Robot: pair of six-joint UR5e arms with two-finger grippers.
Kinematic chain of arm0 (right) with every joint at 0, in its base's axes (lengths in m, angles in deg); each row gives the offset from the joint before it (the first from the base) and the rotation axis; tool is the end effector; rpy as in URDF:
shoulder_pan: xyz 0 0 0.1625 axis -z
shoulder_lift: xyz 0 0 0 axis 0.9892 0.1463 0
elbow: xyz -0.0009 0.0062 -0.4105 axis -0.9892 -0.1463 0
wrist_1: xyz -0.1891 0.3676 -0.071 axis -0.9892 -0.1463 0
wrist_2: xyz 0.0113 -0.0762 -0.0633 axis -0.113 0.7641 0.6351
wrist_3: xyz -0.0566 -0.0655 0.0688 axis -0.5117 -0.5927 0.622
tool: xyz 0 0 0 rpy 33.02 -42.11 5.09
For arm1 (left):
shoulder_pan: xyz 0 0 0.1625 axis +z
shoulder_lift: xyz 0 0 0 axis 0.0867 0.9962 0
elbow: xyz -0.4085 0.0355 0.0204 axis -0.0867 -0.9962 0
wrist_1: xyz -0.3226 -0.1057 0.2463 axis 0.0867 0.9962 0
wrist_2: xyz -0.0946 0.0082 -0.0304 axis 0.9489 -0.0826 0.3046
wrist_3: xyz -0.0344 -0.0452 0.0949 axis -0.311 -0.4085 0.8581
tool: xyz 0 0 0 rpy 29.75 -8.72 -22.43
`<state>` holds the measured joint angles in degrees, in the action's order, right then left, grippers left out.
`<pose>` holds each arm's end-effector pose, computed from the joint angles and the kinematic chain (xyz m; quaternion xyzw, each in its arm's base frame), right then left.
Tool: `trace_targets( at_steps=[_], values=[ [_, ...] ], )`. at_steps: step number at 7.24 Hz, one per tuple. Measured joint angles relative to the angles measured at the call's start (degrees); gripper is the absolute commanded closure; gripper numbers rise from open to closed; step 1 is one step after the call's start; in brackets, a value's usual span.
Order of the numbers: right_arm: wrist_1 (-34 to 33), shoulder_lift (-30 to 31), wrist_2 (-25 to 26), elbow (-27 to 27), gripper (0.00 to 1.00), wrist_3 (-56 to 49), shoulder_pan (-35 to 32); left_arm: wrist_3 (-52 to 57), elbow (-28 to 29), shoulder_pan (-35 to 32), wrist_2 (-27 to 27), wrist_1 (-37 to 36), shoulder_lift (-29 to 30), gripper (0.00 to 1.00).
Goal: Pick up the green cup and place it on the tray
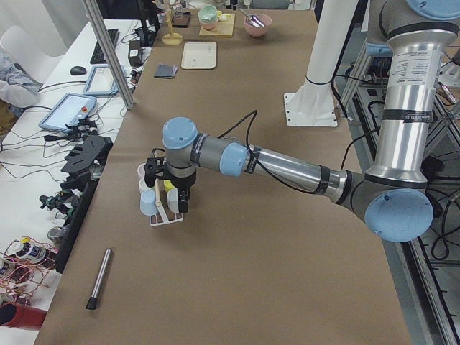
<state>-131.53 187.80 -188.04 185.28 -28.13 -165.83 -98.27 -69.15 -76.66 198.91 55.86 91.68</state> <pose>0.0114 -0.4435 0.5818 0.0502 -0.3776 -0.1081 0.9183 0.0218 -0.5305 0.4837 0.0296 0.4032 -0.0899 0.9102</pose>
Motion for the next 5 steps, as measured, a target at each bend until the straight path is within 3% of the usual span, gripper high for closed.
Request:
trace_targets(
  at_steps=[2,5],
  values=[
    [0.0,-0.3,-0.1,0.3,0.00,0.3,0.0,-12.7,-4.0,7.2,-1.3,0.0,1.9,0.01],
    [-0.1,-2.8,-0.3,-0.9,0.00,1.6,0.1,-32.3,-9.2,21.9,-13.0,0.1,5.3,0.01]
  ],
)
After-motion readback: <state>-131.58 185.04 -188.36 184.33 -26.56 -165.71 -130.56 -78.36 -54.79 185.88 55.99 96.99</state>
